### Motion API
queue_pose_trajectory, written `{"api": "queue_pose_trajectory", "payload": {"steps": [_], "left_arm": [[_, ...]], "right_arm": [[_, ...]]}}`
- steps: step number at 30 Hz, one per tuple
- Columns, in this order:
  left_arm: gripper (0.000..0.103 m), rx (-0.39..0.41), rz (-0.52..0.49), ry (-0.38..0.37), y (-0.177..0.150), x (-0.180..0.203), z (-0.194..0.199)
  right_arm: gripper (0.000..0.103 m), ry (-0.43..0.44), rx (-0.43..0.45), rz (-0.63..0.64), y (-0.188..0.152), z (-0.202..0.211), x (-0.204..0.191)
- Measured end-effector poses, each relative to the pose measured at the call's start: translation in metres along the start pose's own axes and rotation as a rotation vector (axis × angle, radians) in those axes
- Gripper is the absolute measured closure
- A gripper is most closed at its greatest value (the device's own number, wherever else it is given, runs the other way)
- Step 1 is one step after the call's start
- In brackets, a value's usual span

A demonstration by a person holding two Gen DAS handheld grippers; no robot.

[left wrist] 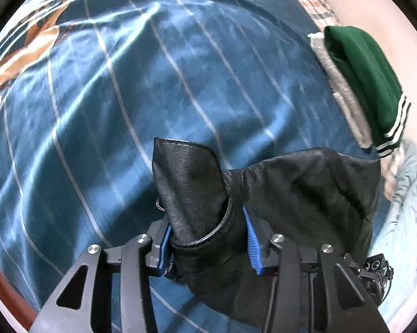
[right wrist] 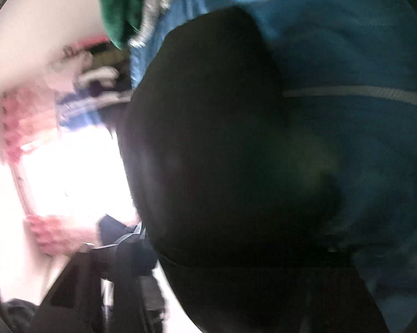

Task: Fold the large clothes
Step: 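Lift the folded jacket with both tools and carry it toward the green top, then lower the jacket onto the green tracksuit top and open both tools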

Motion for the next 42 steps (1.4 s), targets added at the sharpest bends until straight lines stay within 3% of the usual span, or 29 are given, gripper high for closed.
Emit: {"api": "queue_pose_trajectory", "payload": {"steps": [8,12,16,20,26,32,34,38,42], "left_arm": [[0.063,-0.035,-0.071,-0.119,0.04,0.015,0.058],[0.063,-0.017,-0.185,-0.173,0.071,0.045,0.102],[0.063,0.032,-0.295,-0.214,0.109,0.084,0.144],[0.063,0.109,-0.333,-0.252,0.158,0.133,0.186],[0.063,0.213,-0.312,-0.309,0.23,0.222,0.216],[0.063,0.268,-0.335,-0.338,0.298,0.32,0.188],[0.063,0.276,-0.345,-0.335,0.316,0.346,0.163],[0.063,0.265,-0.383,-0.256,0.338,0.373,0.088],[0.062,0.213,-0.42,-0.217,0.342,0.382,0.029]], "right_arm": [[0.058,0.05,0.107,0.002,-0.021,-0.01,-0.079],[0.059,0.073,0.162,0.043,-0.027,-0.007,-0.137],[0.058,0.113,0.235,0.108,-0.009,-0.005,-0.204],[0.058,0.161,0.275,0.145,0.024,-0.007,-0.26],[0.059,0.241,0.293,0.187,0.135,-0.009,-0.33],[0.058,0.266,0.274,0.23,0.282,-0.005,-0.36],[0.058,0.264,0.253,0.231,0.325,-0.006,-0.355],[0.058,0.201,0.183,0.215,0.414,-0.024,-0.319],[0.058,0.138,0.164,0.163,0.468,-0.03,-0.275]]}}
Point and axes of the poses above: each gripper's, at about its wrist camera, not at the fingertips, and z roughly against the way its jaws point, x to its right, y to its top, the point moved 10 cm from there along -z, roughly the way its jaws point, and after that the axes turned 13 degrees about y, right-handed, at the moved point
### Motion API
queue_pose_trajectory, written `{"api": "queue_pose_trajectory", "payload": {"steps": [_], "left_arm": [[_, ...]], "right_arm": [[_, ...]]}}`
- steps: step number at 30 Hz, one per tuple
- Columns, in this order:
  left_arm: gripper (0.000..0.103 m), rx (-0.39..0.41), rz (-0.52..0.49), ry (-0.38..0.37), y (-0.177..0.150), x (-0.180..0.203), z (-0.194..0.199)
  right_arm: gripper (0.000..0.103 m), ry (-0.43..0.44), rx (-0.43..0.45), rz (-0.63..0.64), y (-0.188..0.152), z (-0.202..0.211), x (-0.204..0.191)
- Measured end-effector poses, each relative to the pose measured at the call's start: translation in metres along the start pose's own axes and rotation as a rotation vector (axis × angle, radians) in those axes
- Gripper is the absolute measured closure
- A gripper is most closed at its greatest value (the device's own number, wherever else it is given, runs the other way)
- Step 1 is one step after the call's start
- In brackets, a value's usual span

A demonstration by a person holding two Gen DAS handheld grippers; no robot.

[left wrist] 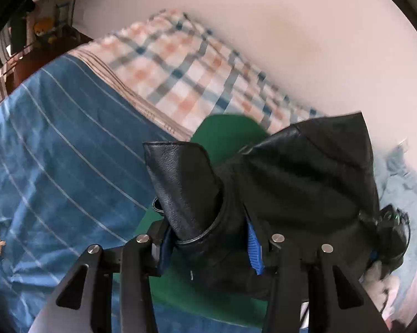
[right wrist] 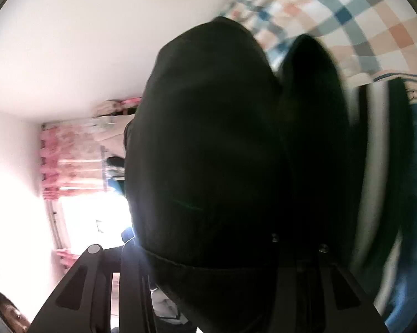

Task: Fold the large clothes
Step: 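Lower the jacket onto the green tracksuit top and open both tools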

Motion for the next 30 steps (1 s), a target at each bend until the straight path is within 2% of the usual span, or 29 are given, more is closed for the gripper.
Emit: {"api": "queue_pose_trajectory", "payload": {"steps": [4,6,8,10,11,12,13,14,16,19,21,24,30], "left_arm": [[0.058,0.011,-0.069,0.016,0.0,0.011,-0.006],[0.058,0.013,-0.116,0.038,0.001,0.017,-0.001],[0.056,0.018,-0.136,0.059,0.004,0.018,0.003],[0.049,0.029,-0.153,0.096,0.006,0.017,0.008],[0.04,0.037,-0.154,0.113,0.008,0.016,0.014],[0.021,0.037,-0.155,0.128,0.01,0.014,0.014],[0.013,0.038,-0.158,0.143,0.012,0.013,0.016],[0.011,0.054,-0.168,0.164,0.013,0.013,0.025],[0.011,0.088,-0.2,0.194,0.014,0.016,0.039],[0.01,0.157,-0.273,0.252,0.006,0.021,0.074],[0.004,0.193,-0.321,0.277,-0.003,0.024,0.098],[0.002,0.224,-0.378,0.292,-0.019,0.027,0.139],[0.001,0.239,-0.434,0.274,-0.055,0.029,0.232]], "right_arm": [[0.051,-0.051,0.017,-0.015,0.017,0.003,0.018],[0.042,-0.126,0.023,-0.004,0.016,0.006,0.018],[0.033,-0.239,0.037,0.032,0.008,0.01,0.016],[0.028,-0.351,0.093,0.06,0.0,0.021,0.009],[0.022,-0.4,0.136,0.085,-0.002,0.029,0.003],[0.017,-0.446,0.178,0.106,-0.007,0.037,-0.004],[0.016,-0.512,0.21,0.125,-0.013,0.047,-0.008],[0.016,-0.598,0.247,0.15,-0.019,0.059,-0.011],[0.015,-0.834,0.29,0.208,-0.038,0.082,-0.019],[0.011,-1.119,0.324,0.281,-0.075,0.098,-0.037],[0.01,-1.244,0.336,0.322,-0.106,0.105,-0.055],[0.01,-1.342,0.354,0.359,-0.16,0.112,-0.095],[0.009,-1.373,0.392,0.43,-0.252,0.104,-0.183]]}}
Point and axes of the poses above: each gripper's, at about its wrist camera, not at the fingertips, and z roughly against the way its jaws point, x to its right, y to its top, the point moved 10 cm from there along -z, roughly the way its jaws point, and after that the axes turned 13 degrees about y, right-handed, at the moved point
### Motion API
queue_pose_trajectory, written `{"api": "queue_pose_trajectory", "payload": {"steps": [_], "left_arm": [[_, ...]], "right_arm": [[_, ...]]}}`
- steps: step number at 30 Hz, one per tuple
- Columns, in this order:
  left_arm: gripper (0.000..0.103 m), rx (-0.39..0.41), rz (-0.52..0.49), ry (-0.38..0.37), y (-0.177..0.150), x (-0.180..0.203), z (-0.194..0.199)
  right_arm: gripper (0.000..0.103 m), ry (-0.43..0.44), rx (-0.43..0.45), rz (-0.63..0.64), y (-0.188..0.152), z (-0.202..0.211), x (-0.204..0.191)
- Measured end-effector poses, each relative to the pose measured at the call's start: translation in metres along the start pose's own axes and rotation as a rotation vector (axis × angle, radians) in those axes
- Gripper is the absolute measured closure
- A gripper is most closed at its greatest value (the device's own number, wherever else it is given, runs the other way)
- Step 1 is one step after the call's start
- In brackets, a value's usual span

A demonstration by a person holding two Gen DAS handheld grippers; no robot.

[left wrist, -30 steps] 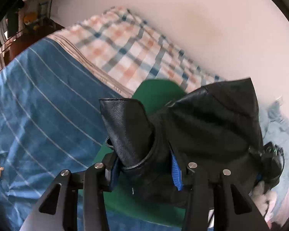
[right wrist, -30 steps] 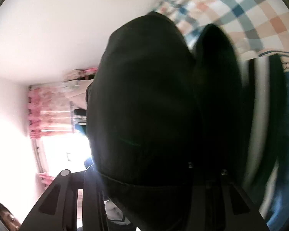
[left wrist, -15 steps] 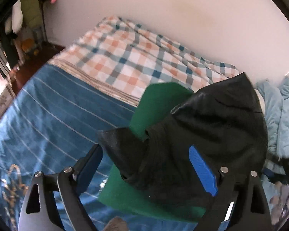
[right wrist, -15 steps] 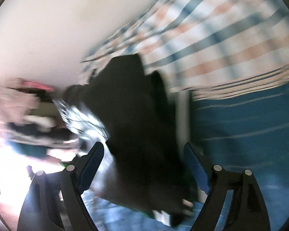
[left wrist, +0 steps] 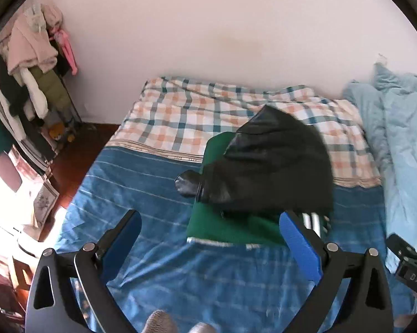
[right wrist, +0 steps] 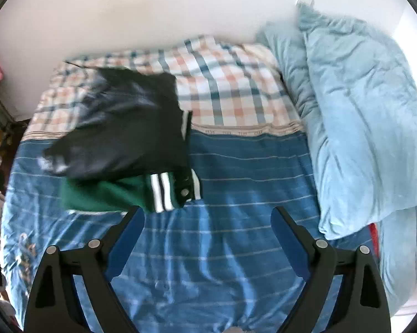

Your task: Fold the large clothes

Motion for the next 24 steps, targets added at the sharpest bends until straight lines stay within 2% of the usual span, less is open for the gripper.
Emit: {"api": "queue_pose_trajectory", "payload": {"steps": [7,16,24], "left_arm": [[0.001,0.018,-0.047,-0.029,-0.027,-0.03,0.115],[0.001,0.089,-0.011,-0.045,-0.044,-0.076,0.241],[0.001,0.17,0.014,-0.057,-0.06,-0.103,0.325]], "right_arm": [[0.009,0.002,0.059,-0.004,-0.047,0.147,-0.012],[0.009,0.007,0.196,0.027,-0.106,0.342,-0.019],[0.009,0.048,0.27,0.071,-0.148,0.45,-0.03]]}}
Point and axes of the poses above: each gripper's, at about its wrist camera, not at the fingertips, and z roughly against the way its jaws point, x to its right, y to its top, the point moved 10 cm from there along -z, roughly the way its jaws point, and after that the axes turned 13 degrees about y, right-handed, at the moved point
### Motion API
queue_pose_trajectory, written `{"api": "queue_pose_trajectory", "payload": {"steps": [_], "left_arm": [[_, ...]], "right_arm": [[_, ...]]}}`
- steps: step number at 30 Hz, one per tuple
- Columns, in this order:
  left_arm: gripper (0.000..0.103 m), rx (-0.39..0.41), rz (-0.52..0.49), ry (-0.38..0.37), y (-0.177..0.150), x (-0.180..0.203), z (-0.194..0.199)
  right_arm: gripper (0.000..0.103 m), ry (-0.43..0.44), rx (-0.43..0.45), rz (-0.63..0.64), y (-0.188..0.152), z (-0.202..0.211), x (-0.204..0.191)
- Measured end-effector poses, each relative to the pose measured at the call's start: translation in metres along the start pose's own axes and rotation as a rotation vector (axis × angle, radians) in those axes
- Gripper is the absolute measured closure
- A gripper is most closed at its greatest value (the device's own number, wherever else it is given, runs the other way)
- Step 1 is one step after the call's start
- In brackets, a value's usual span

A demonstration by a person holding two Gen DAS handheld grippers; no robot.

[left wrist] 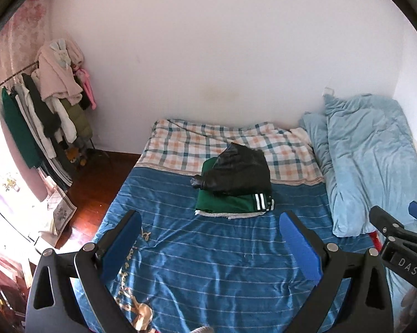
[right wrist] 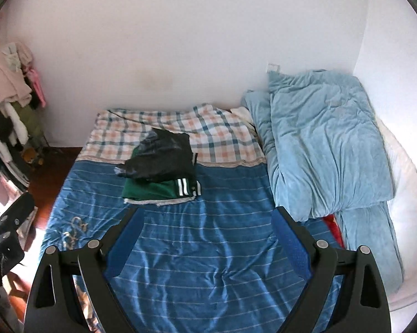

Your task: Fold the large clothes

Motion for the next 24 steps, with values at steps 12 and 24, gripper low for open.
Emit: {"api": "queue_pose_trajectory", "payload": {"steps": [12,24], "left_arm": [[0.001,0.037,0.01,-0.003,-0.008,-0.011,0.062],[0.001,0.051,0.03,-0.002,-0.013,-0.018,0.079]], "right_arm": [[0.008,0.022,0.081,0.029,-0.003,0.1,-0.021],[0.006,0.048,0.111,0.043,0.006,0.126,-0.026]]}}
Point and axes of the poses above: each gripper's, at about its wrist camera, not at the fingertips, and z roughly against the way its jaws point, x to its right, y to its top, the point moved 10 cm from there along -z, roughly the way its jaws point, and after that the axes turned 13 degrees about y, right-handed, at the moved point
